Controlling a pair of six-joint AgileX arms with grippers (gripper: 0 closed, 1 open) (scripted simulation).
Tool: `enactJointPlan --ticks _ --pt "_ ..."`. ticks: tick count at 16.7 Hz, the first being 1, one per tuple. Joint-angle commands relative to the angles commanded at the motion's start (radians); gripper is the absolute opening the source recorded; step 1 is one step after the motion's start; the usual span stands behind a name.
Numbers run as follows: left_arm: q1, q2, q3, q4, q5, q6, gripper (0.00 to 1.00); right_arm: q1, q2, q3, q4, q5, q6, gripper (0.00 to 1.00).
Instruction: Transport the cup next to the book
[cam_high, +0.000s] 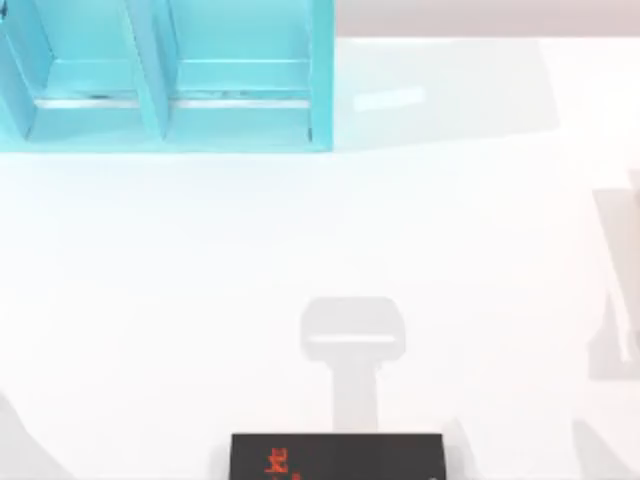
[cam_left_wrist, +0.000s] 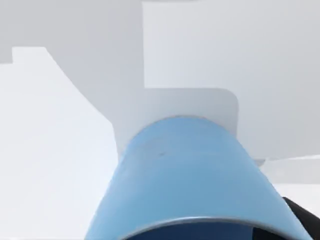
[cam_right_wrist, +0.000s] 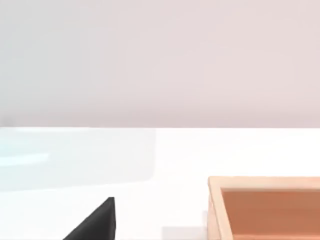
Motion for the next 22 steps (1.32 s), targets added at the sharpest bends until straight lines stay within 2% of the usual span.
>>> enactJointPlan --ticks 8,16,22 --pt "-0.002 -0.003 0.004 -0.003 0.0 0.001 0.0 0.0 0.0 0.0 0.0 0.0 0.0 1.0" --pt "-0.002 -0.048 0.105 -0.169 0.0 0.0 0.0 0.0 0.0 0.0 0.0 0.0 0.0 1.0" --pt "-0.002 -0.054 0.118 -0.176 0.0 0.0 0.0 0.0 0.0 0.0 0.0 0.0 0.0 1.0"
